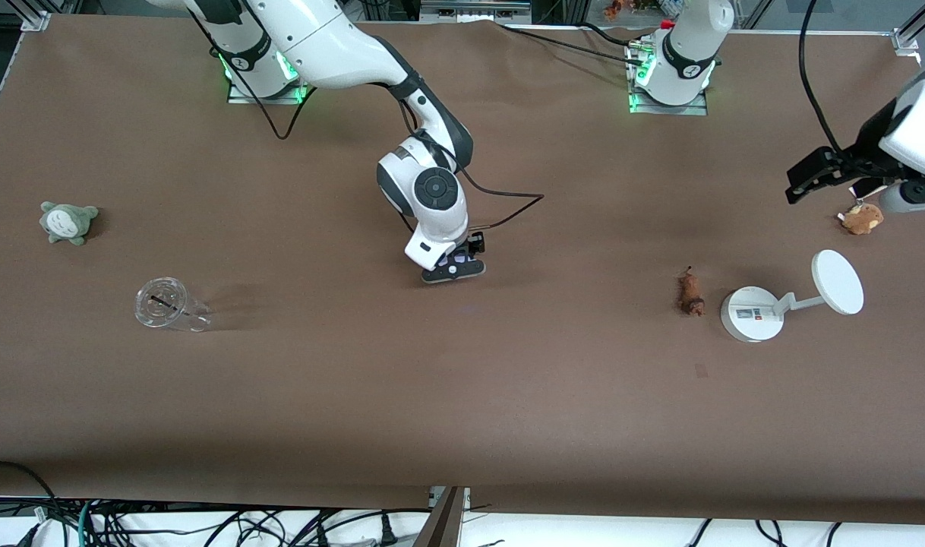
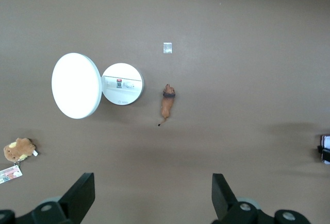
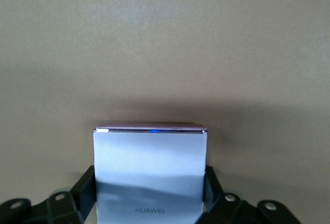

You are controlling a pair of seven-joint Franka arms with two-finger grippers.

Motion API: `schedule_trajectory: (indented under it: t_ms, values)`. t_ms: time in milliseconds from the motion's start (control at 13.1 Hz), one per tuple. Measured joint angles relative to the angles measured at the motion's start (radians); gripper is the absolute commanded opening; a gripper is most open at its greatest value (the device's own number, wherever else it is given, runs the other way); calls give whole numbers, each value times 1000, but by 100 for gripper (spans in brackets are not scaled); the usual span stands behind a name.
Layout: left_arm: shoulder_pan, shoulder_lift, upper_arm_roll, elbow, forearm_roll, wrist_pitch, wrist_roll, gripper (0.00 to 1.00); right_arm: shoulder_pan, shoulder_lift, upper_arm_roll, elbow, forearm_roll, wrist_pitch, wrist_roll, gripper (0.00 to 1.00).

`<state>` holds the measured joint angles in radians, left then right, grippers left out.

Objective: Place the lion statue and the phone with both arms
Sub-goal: 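Raise the left gripper away while the right gripper carries the phone, then carry the phone with the right gripper toward the glass cup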

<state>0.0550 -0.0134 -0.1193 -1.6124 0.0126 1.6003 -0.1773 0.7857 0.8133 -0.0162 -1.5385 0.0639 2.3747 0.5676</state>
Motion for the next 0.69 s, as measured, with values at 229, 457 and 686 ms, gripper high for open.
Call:
schedule_trajectory:
  t_ms: [229,457,686]
  values:
    - [-31,-3,23,-12,3,10,0,100,-52,-19,-19,13,0,-8,-1,46]
    - [-56,-3,68,-12,3,11,28,100,-109,-52,-99,16,0,-18,-9,51]
    - [-60,-2,80,-12,3,11,49,100,-148,-72,-219,16,0,-37,-29,51]
